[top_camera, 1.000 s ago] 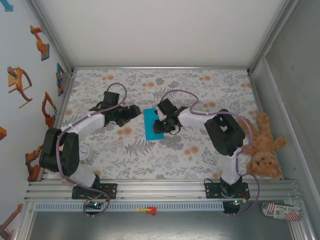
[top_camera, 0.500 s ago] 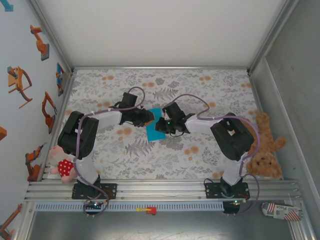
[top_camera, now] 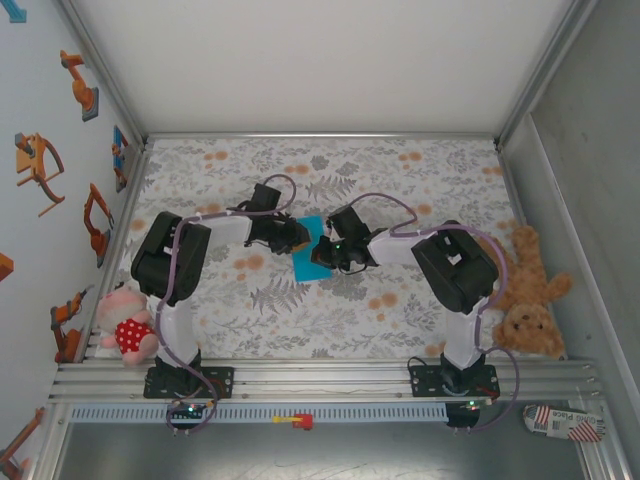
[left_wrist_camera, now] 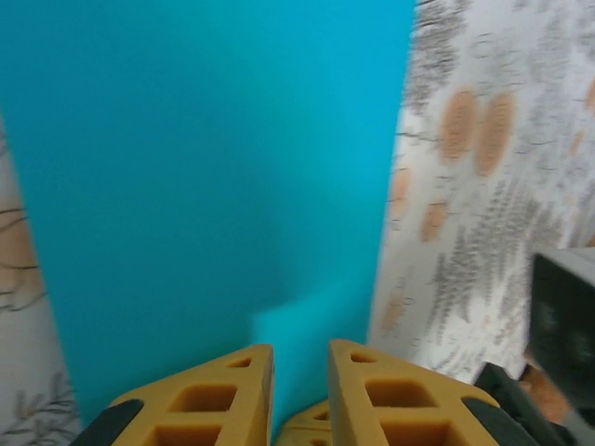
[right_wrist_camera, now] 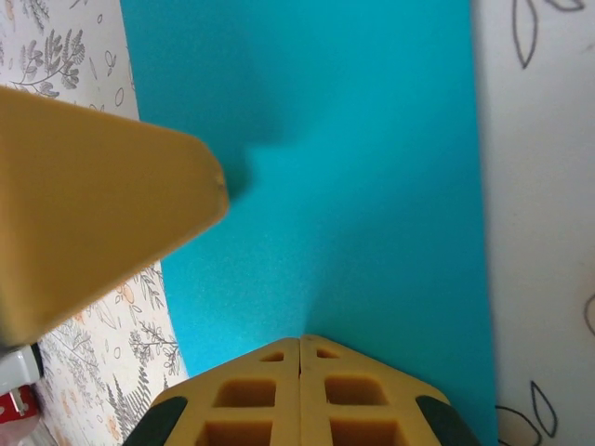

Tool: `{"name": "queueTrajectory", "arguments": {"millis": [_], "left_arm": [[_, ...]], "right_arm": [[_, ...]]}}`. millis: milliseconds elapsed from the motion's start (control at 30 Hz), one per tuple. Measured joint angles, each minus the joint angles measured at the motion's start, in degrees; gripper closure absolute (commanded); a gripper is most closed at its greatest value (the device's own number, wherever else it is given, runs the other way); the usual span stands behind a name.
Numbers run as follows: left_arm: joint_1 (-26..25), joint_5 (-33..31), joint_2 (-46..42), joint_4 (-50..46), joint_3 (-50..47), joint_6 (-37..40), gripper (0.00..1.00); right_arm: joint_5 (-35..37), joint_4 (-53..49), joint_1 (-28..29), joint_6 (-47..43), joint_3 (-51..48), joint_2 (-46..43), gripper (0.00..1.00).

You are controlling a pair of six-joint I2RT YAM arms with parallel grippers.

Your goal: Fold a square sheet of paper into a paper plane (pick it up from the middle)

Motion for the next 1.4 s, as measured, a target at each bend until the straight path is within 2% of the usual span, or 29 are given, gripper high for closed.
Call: {"name": "queueTrajectory", "arguments": {"millis": [267,500,700,900,1100,1400], "left_arm": [[-0.3,-2.1,0.7,-2.9,1.4,0.9,0.79],[-0.4,-2.3,0.9,-3.7,1.8,1.1,0.79],[-0.4,-2.3,1.0,-3.8,1.8,1.3,0.79],[-0.4,-2.3,1.0,-3.9,1.9,1.3,0.79],[-0.4,-2.5,1.0,-4.7,2.3,1.4,0.79],[-0.4,-2.8,0.5,-5.9,2.6,2.2,0.76]], "right_arm": [[-2.4,4.9,-1.3,0.9,-3.7,-0.7,0.95],[-3.0,9.7,-2.4,2.6,-12.1,-5.6,0.95],[-2.4,8.2,-2.6,2.8,-16.9,-10.5,0.94],[-2.1,4.1,-2.6,0.9,-13.6,-12.2,0.93],[-1.7,3.0,-2.6,-0.9,-5.0,-7.9,0.91],[1.0,-0.3,-2.6,-1.6,-1.3,-1.5,0.89]]}}
